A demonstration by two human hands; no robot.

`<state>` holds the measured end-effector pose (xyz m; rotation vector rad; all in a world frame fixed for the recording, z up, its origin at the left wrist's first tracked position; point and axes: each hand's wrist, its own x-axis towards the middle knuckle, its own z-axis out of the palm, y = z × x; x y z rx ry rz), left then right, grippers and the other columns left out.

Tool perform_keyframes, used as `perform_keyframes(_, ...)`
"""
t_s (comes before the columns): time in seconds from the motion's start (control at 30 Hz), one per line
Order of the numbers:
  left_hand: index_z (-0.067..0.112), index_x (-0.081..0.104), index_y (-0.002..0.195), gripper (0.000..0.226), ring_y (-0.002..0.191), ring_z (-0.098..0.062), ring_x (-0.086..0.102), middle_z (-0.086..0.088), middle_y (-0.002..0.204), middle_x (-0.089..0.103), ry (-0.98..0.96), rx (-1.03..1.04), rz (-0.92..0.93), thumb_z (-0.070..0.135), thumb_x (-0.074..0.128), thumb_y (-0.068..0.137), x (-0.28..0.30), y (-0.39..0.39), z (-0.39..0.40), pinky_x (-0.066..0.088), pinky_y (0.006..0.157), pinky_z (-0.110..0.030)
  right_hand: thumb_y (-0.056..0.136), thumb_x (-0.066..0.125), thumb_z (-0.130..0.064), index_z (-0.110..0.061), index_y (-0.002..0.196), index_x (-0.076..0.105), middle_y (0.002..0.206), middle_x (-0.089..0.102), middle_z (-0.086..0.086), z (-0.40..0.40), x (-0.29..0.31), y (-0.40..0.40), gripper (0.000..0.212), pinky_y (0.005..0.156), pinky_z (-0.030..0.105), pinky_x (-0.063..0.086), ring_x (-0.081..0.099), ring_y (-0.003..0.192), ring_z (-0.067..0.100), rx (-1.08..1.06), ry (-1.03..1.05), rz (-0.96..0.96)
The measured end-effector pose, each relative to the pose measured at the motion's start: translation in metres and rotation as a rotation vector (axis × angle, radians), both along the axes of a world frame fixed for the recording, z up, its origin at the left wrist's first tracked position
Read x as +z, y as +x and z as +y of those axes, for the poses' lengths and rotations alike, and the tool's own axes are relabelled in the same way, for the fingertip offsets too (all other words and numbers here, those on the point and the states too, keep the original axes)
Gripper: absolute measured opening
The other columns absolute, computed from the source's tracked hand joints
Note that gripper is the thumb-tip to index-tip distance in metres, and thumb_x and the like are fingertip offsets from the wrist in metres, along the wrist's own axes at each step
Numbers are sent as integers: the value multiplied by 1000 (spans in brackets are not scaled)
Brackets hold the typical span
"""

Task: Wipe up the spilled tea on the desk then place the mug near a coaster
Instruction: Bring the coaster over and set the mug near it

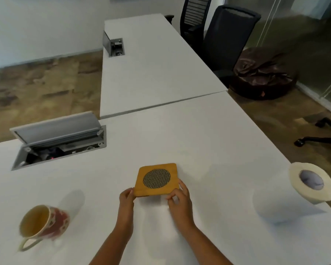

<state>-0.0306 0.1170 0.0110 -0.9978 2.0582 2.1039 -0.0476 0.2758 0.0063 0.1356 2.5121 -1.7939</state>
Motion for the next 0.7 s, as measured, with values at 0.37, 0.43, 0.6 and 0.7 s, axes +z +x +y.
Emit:
perform_keyframes(0.37, 20, 42, 117, 28, 95, -3, 49, 3, 113, 51, 38, 29, -101, 28, 47, 92, -9, 64, -35, 36, 76, -25, 77, 50, 14, -17, 69, 58, 144, 43, 6, -24, -25, 21, 33, 81, 2, 34, 38, 129, 4, 225, 144, -119)
perform_keyframes(0.43, 18, 43, 119, 28, 95, -4, 49, 0, 116, 51, 21, 22, -101, 26, 46, 92, -10, 67, -35, 35, 80, -26, 75, 48, 15, -10, 73, 62, 144, 44, 4, -23, -29, 20, 28, 72, -4, 32, 48, 120, 7, 229, 201, -116)
perform_keyframes(0.6, 17, 42, 124, 32, 107, -15, 49, -1, 120, 51, 9, 16, -99, 26, 43, 94, -8, 67, -35, 38, 87, -29, 75, 47, 14, -4, 73, 60, 141, 47, 1, -24, -32, 20, 22, 65, -2, 33, 58, 96, 9, 227, 276, -101)
perform_keyframes(0.7, 16, 41, 126, 32, 106, -16, 49, -2, 121, 50, 6, 11, -98, 26, 40, 95, -7, 66, -39, 38, 85, -29, 74, 45, 18, -11, 67, 56, 126, 60, 5, -28, -36, 21, 32, 70, -5, 33, 54, 120, 18, 201, 268, -96)
